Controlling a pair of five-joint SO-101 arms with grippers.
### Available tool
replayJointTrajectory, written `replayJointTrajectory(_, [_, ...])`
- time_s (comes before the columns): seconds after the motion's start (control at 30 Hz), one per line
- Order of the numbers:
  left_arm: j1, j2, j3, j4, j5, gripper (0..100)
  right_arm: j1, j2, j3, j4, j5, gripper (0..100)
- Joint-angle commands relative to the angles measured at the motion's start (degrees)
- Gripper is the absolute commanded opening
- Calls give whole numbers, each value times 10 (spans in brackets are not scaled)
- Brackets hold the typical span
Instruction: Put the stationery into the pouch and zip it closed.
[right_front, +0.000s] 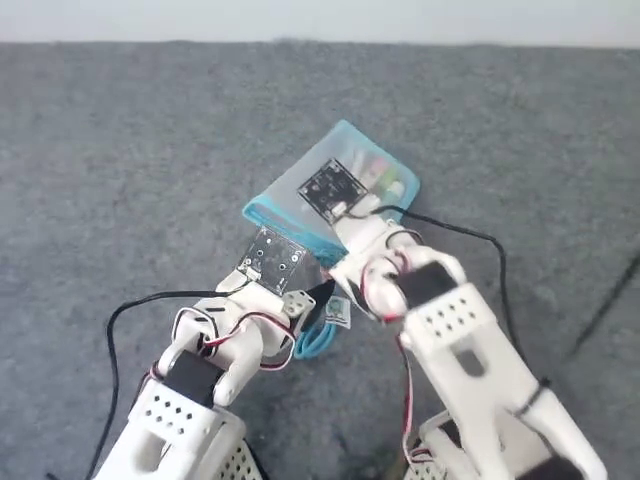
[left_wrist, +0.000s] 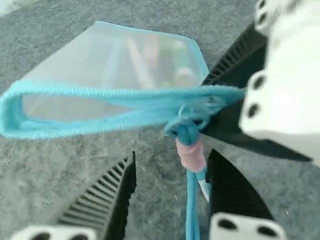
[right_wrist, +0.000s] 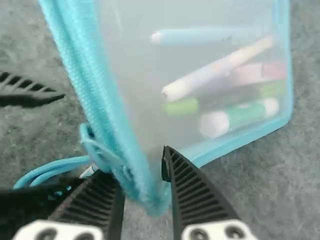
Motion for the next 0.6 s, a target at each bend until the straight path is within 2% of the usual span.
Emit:
replayJointTrajectory(0.0, [-3, -12, 0, -39, 10, 222, -14, -81, 13, 8, 8, 6])
replayJointTrajectory(0.2, [-1, -14, 5, -49, 10, 205, -15, -68, 25, 4, 9, 6])
replayJointTrajectory(0.57, [-4, -16, 7, -62, 5, 39, 2, -13, 25, -14, 28, 6])
